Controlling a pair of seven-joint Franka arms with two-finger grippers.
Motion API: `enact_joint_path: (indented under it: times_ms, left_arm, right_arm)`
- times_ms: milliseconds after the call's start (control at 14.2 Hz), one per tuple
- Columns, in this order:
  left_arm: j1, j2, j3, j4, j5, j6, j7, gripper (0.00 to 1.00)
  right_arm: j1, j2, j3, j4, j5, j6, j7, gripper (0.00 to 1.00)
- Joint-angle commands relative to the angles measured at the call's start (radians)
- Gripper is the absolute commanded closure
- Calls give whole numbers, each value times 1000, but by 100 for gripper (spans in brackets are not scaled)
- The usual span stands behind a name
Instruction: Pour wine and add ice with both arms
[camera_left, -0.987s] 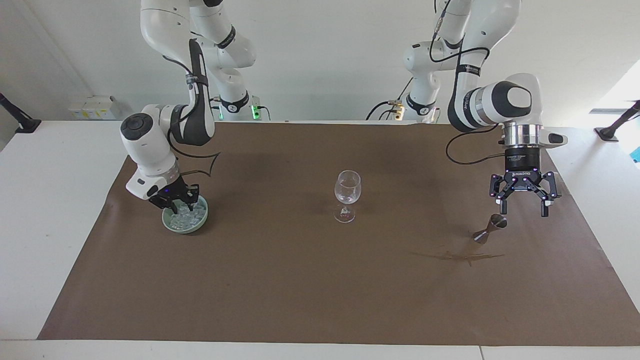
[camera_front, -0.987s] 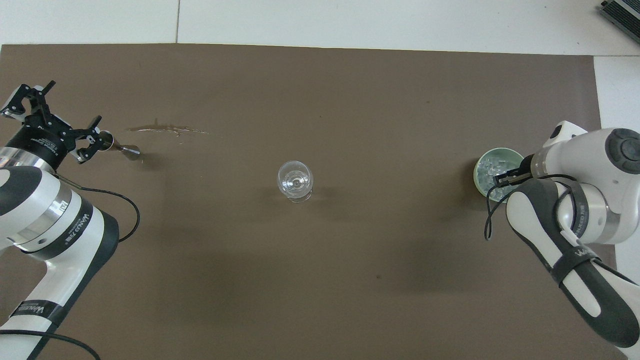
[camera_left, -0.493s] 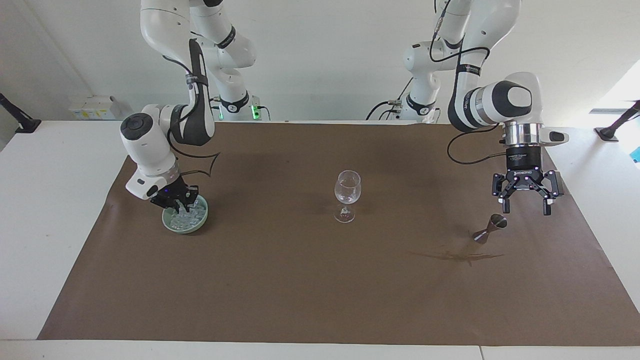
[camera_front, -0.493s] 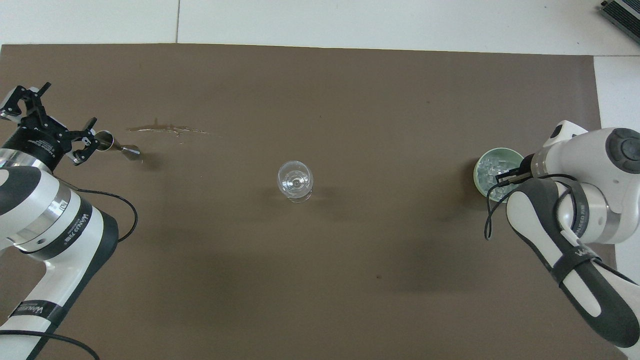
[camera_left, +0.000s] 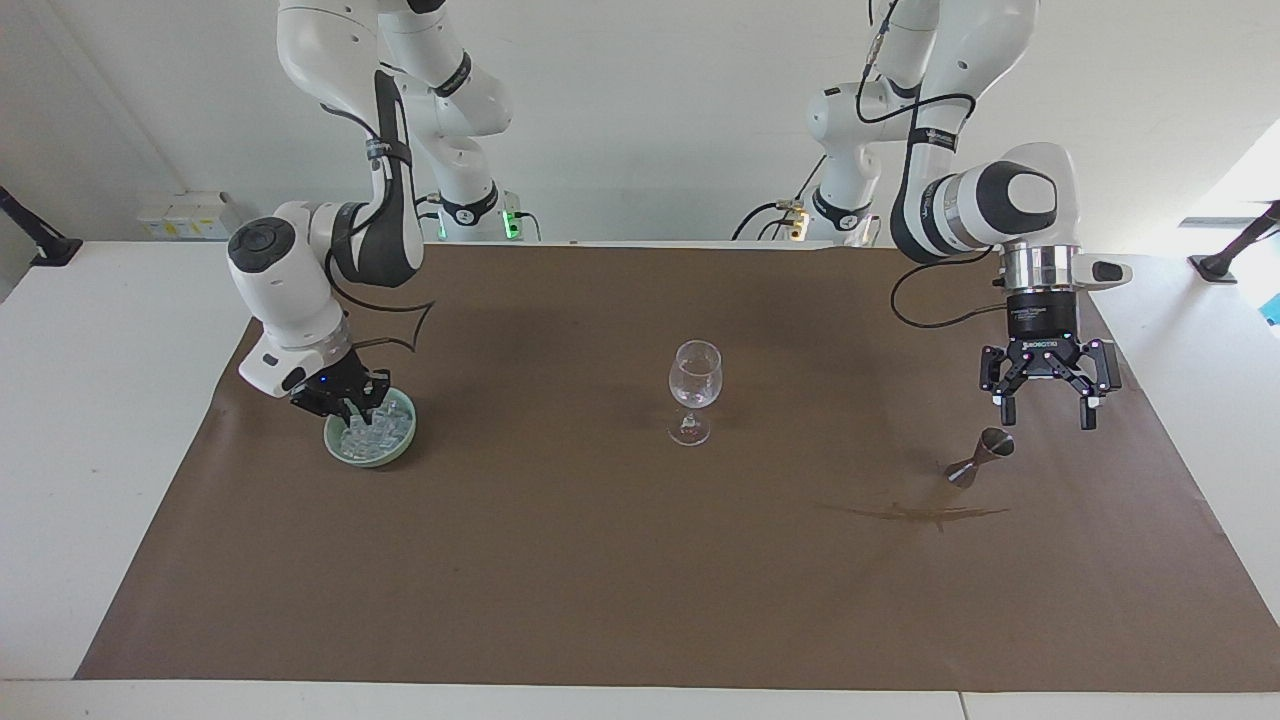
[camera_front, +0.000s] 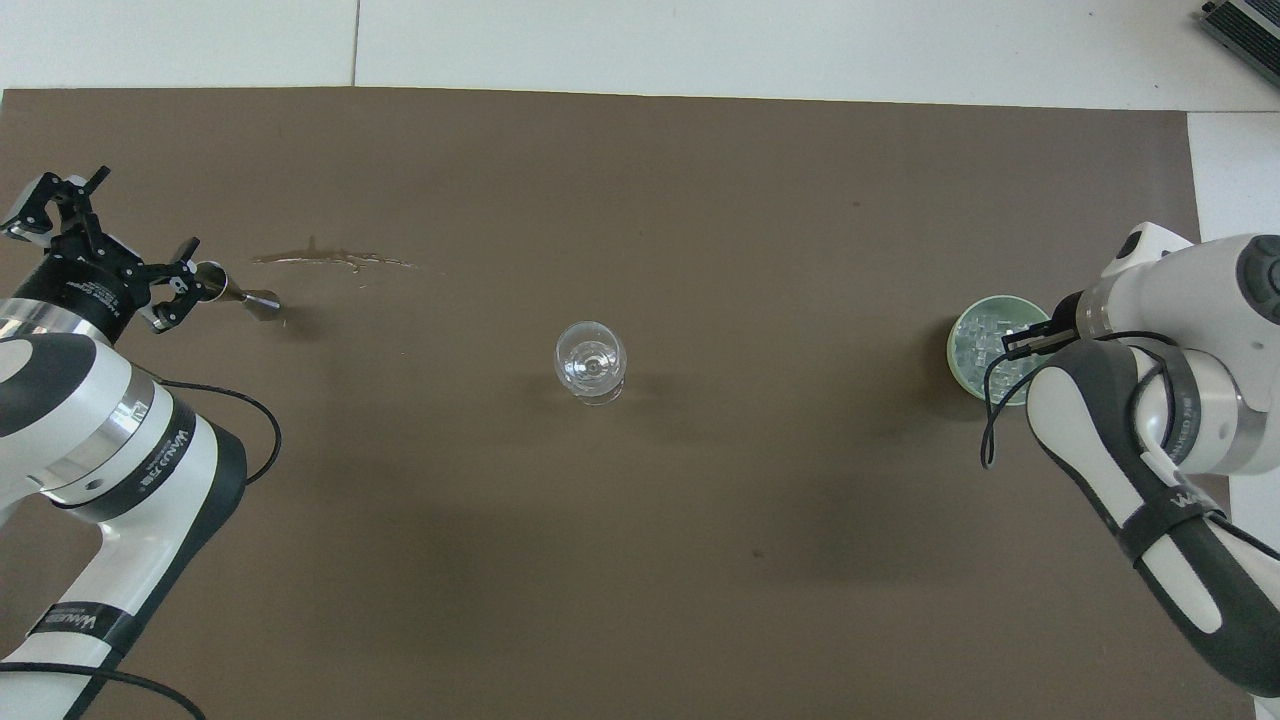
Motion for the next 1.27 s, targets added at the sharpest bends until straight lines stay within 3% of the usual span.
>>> enact_joint_path:
  times_ms: [0,282,634,987,1198]
  left_arm:
    - [-20,-10,10,-7,9,26,31,0]
    - [-46,-8,8,-10,9,61,65,0]
    - [-40,-14,13,-33,15,68,204,0]
    - [-26,-14,17,-47,219,65,205,0]
    - [-17,-13,20,-58,337,52,206,0]
  right_arm:
    - [-1,-27,13,80,-3,-112,54,100]
    - [1,-90,40,131,4,-202,178,100]
    - [1,-170,135,209,4,-336,363,100]
    - [1,-198,224,300,91,-462,540,100]
    - [2,-198,306,304,107,-457,671,100]
